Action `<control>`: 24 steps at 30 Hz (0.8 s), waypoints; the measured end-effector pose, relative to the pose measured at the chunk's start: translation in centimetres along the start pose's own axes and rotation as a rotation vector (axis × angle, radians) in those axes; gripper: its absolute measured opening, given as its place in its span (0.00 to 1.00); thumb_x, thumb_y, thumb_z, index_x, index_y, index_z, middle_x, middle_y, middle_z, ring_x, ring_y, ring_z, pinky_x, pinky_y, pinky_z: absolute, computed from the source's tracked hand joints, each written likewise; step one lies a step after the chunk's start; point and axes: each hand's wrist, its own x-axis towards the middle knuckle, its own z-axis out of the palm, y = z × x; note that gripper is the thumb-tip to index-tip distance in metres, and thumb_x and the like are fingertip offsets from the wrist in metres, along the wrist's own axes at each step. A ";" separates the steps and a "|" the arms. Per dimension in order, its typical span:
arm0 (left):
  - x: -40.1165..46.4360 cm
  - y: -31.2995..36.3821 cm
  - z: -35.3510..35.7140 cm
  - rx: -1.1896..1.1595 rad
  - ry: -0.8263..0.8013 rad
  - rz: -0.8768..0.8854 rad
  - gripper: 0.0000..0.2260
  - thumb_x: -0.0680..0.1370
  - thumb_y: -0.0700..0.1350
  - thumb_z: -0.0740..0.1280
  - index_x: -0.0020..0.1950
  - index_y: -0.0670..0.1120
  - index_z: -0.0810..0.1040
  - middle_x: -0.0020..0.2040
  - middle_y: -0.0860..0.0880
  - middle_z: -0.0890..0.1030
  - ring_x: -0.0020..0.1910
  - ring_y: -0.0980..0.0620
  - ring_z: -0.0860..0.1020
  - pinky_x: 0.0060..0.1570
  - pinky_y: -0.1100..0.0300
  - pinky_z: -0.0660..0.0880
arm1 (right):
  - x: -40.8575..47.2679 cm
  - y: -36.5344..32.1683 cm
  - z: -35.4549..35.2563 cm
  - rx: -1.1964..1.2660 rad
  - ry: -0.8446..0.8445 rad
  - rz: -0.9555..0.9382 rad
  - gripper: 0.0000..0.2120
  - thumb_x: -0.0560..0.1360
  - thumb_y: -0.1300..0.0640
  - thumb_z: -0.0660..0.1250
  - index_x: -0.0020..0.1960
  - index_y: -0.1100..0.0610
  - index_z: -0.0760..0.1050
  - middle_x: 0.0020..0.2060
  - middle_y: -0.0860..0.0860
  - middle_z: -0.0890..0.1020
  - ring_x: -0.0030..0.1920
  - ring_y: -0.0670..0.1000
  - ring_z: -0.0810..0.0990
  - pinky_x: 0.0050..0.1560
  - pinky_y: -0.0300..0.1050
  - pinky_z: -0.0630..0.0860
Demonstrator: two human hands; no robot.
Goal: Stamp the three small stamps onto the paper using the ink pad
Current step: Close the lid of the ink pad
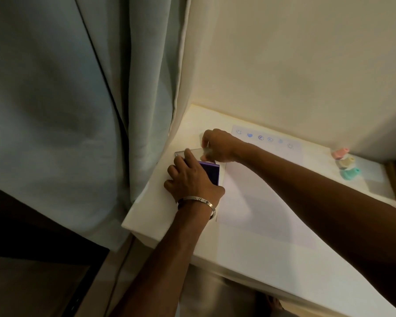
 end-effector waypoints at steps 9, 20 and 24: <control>-0.2 0.3 -0.7 -0.070 0.012 0.003 0.54 0.62 0.57 0.77 0.77 0.47 0.47 0.73 0.43 0.60 0.71 0.42 0.62 0.64 0.45 0.69 | -0.7 1.3 -1.1 0.495 0.161 0.077 0.09 0.73 0.62 0.74 0.51 0.56 0.76 0.46 0.53 0.82 0.43 0.52 0.81 0.46 0.47 0.82; 0.5 -0.7 -1.0 -0.222 0.043 0.011 0.58 0.61 0.56 0.79 0.78 0.45 0.43 0.73 0.43 0.64 0.71 0.43 0.64 0.67 0.50 0.67 | -6.8 1.9 4.1 0.202 0.611 -0.213 0.13 0.79 0.62 0.65 0.60 0.55 0.82 0.55 0.50 0.86 0.55 0.51 0.84 0.57 0.45 0.80; 1.2 -1.4 -1.6 -0.234 -0.001 0.023 0.56 0.63 0.52 0.80 0.78 0.45 0.46 0.73 0.43 0.64 0.72 0.42 0.64 0.68 0.49 0.67 | -8.1 1.8 5.6 0.171 0.597 -0.258 0.15 0.77 0.65 0.66 0.63 0.56 0.81 0.59 0.53 0.84 0.59 0.53 0.83 0.60 0.45 0.79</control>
